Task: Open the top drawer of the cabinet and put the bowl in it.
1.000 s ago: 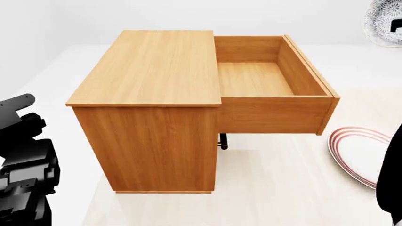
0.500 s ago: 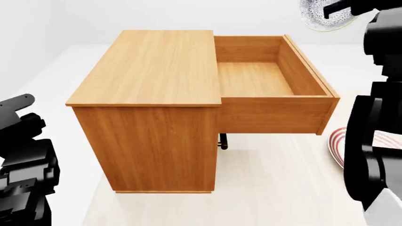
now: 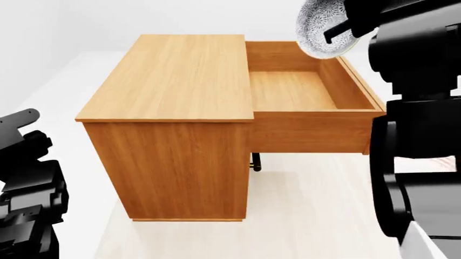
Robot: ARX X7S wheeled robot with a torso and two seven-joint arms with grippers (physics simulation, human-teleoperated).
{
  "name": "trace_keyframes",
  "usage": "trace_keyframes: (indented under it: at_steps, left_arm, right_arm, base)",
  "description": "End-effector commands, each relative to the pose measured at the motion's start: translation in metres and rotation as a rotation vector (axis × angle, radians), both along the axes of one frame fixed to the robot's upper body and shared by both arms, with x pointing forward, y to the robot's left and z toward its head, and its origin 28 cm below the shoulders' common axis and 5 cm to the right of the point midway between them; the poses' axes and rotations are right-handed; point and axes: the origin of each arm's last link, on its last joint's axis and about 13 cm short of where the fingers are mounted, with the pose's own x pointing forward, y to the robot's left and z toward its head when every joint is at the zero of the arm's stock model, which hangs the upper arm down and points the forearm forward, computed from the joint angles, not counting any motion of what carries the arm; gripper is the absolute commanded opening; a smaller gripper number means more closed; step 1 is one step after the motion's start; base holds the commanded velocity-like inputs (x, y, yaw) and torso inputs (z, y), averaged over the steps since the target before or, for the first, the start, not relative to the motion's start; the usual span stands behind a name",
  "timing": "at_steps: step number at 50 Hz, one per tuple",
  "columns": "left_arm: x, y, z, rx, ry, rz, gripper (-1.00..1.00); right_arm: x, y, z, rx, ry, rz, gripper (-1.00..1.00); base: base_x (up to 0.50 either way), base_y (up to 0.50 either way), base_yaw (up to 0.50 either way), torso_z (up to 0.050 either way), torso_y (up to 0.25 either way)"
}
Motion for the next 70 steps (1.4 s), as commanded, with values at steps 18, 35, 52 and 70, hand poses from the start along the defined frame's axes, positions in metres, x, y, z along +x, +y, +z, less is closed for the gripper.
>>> trace_keyframes:
  at_steps: [18,35,52,70]
  left_arm:
    - [-0.001,0.0,-0.002,-0.004,0.003,0.004,1.0]
    - [-0.001,0.001,-0.002,-0.004,0.004,0.005,1.0]
    - [-0.002,0.002,-0.003,-0.008,0.005,0.009,1.0]
    - [-0.003,0.001,-0.004,-0.009,0.005,0.01,1.0]
  right_arm:
    - [0.012,0.025,-0.021,0.035,0.183,0.091,-1.0]
    - [0.015,0.037,-0.025,0.114,0.258,0.144,-1.0]
    - [0.02,0.043,-0.04,0.06,0.312,0.139,-1.0]
    - [0.026,0.045,-0.055,0.029,0.343,0.132,-1.0]
  base:
    - [0.0,0.0,0.0,0.0,0.001]
    - [0.0,0.0,0.0,0.0,0.0]
    - [0.0,0.0,0.0,0.0,0.001]
    - [0.0,0.0,0.0,0.0,0.001]
